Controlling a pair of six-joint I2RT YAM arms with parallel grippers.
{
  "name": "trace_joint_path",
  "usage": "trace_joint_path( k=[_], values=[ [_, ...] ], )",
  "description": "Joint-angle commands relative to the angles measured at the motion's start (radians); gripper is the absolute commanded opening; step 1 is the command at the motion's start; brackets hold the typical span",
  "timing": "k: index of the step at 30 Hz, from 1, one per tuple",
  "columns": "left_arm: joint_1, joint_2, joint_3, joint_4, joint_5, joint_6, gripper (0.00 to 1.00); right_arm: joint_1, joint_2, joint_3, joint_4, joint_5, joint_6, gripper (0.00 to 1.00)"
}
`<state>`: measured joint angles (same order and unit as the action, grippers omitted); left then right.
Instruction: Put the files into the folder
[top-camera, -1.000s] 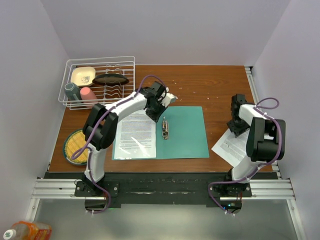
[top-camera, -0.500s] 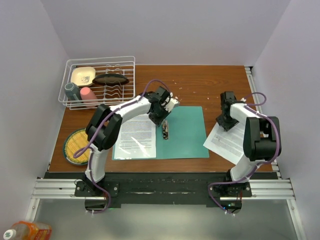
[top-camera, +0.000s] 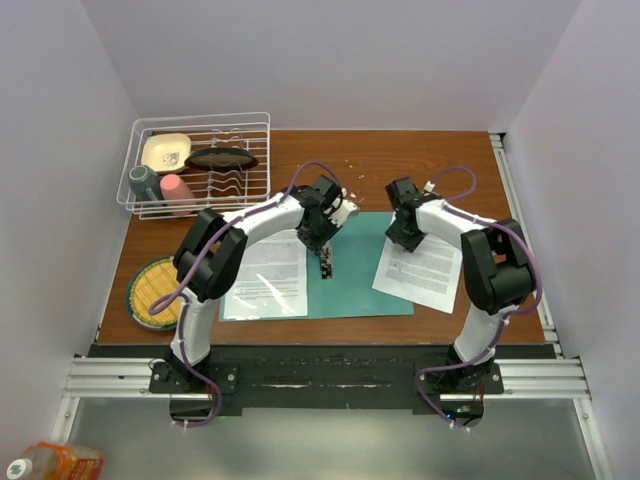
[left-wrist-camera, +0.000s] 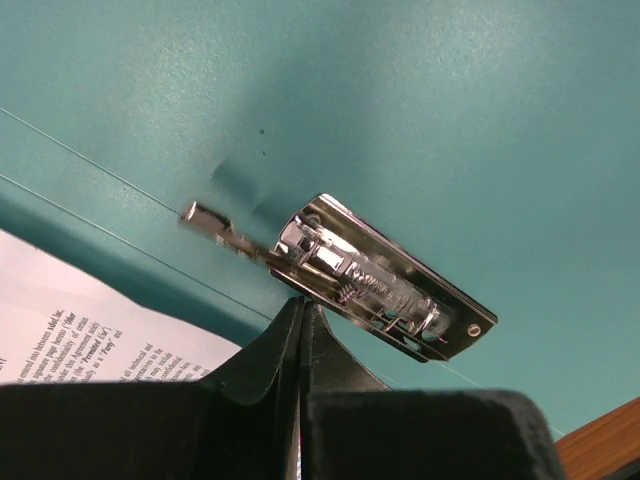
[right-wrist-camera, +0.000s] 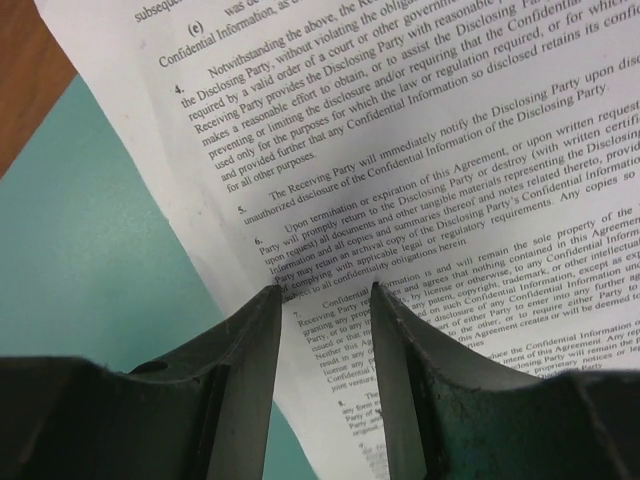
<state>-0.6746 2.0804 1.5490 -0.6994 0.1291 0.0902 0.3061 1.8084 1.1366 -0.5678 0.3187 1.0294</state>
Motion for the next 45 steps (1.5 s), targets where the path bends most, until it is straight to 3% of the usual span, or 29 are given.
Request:
trace_joint_path(
  k=[1,15,28,32,40,43,45],
  values=[
    [-0.002,0.003,0.0,0.018,-0.005,0.003,0.03,0.1,0.068,0.009,-0.001,-0.115,0.012,0.43],
    [-0.003,0.01,0.002,0.018,-0.002,-0.001,0.03,0.286,-0.034,0.068,0.019,0.0,-0.143,0.43],
    [-0.003,0.0,-0.004,0.012,-0.003,-0.004,0.02,0.353,-0.026,-0.015,0.189,-0.167,-0.247,0.42],
    [-0.002,-0.005,-0.015,0.018,-0.002,-0.006,0.02,0.358,-0.177,-0.072,0.261,-0.199,-0.304,0.44],
    [0.006,-0.002,-0.003,0.005,0.01,-0.01,0.02,0.292,-0.431,-0.05,0.195,-0.106,-0.354,0.5],
    [0.006,-0.002,-0.004,0.005,0.015,-0.009,0.02,0.17,-0.516,-0.133,0.175,-0.076,-0.304,0.49],
    [0.006,0.0,-0.004,0.003,0.015,-0.01,0.02,0.021,-0.527,-0.184,0.163,-0.121,-0.267,0.49]
  ],
)
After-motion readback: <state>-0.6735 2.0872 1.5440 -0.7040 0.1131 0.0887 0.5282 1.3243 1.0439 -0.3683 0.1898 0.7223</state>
